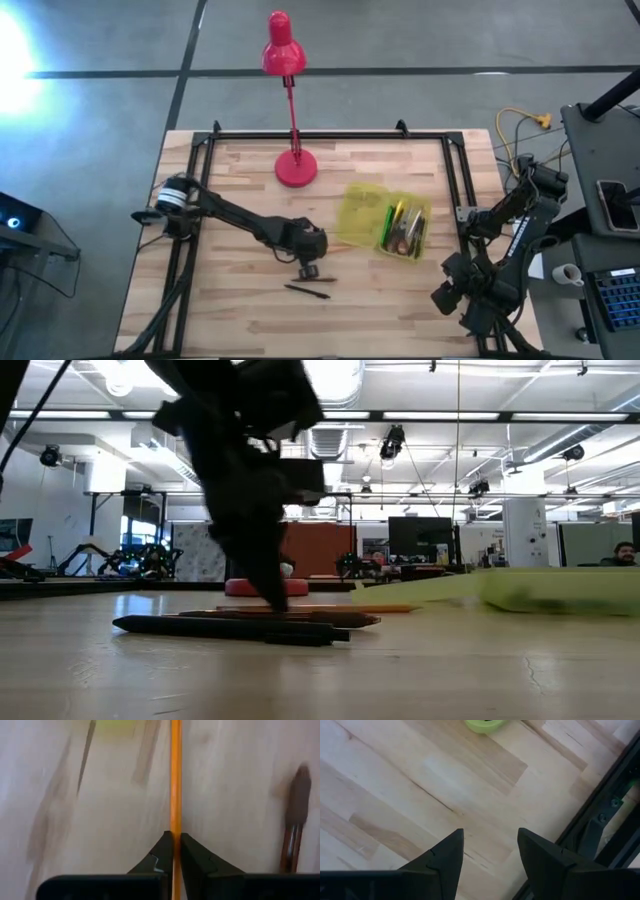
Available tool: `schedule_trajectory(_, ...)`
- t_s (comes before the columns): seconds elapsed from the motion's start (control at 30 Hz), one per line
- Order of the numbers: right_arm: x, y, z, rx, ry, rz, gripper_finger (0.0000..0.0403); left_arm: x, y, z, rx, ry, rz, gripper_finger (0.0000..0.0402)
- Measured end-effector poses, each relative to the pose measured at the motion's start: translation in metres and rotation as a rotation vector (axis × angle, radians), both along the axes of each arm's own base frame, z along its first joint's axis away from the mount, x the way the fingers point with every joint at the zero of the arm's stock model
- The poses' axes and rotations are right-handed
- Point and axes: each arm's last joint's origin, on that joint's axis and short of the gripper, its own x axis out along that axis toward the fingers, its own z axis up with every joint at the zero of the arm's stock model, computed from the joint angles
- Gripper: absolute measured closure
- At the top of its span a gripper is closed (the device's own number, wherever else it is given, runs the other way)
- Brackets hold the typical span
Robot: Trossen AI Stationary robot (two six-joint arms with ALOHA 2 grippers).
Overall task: Pick & place school supplies into a supply box
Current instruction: Put the orange pencil into the yellow supply box
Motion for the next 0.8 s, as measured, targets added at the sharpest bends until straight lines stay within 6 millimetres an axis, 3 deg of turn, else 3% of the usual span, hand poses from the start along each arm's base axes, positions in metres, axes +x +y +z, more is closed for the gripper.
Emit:
schedule_trajectory(0.1, 0.000, 0.000, 0.000, -0.004, 0.002, 0.003, 0.0223, -0.023, 0.004, 0.020, -0.023, -0.026, 0.042, 0.0399)
schedule_trajectory(0.27, 0.000, -0.001, 0.000, -0.016, 0.001, 0.005, 0.0223, -0.081, 0.017, 0.037, -0.002, 0.070, 0.165, 0.0401)
schedule_trajectory(0.4, 0.001, -0.002, 0.000, -0.035, -0.038, 0.002, 0.0223, -0.112, 0.024, 0.055, -0.066, -0.009, 0.311, 0.0401)
schedule_trajectory(0.6, 0.010, -0.003, 0.000, -0.041, -0.117, -0.009, 0.0222, -0.130, 0.032, 0.086, -0.100, -0.219, 0.448, 0.0399)
schedule_trajectory(0.8, 0.035, -0.020, 0.001, -0.071, -0.167, -0.168, 0.0222, -0.110, 0.032, 0.120, -0.136, -0.414, 0.465, 0.0398)
